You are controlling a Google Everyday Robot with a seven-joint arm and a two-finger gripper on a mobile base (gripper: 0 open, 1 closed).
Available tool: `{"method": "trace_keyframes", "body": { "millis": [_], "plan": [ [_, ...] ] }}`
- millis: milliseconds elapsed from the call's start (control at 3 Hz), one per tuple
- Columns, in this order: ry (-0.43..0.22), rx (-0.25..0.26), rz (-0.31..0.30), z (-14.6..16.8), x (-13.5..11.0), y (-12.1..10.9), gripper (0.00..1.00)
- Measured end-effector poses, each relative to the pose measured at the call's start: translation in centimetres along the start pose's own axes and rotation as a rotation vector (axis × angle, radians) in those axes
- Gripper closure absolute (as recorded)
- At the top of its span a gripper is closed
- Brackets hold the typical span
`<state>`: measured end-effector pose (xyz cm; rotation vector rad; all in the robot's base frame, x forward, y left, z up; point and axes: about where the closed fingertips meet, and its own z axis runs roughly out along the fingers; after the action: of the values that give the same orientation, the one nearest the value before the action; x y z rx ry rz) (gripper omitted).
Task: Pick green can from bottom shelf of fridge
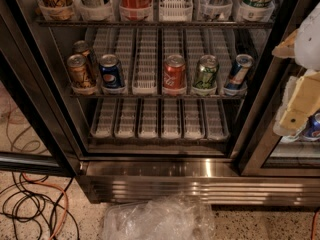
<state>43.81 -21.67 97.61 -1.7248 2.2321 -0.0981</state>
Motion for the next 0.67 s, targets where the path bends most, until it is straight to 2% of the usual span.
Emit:
{"method": "trace_keyframes", "body": {
  "millis": [333,667],
  "plan": [
    [0.000,0.000,0.000,0.0,0.0,0.0,0.00],
    [-0.054,0.014,0.049,1.0,0.4,0.5,0.00]
  ]
}}
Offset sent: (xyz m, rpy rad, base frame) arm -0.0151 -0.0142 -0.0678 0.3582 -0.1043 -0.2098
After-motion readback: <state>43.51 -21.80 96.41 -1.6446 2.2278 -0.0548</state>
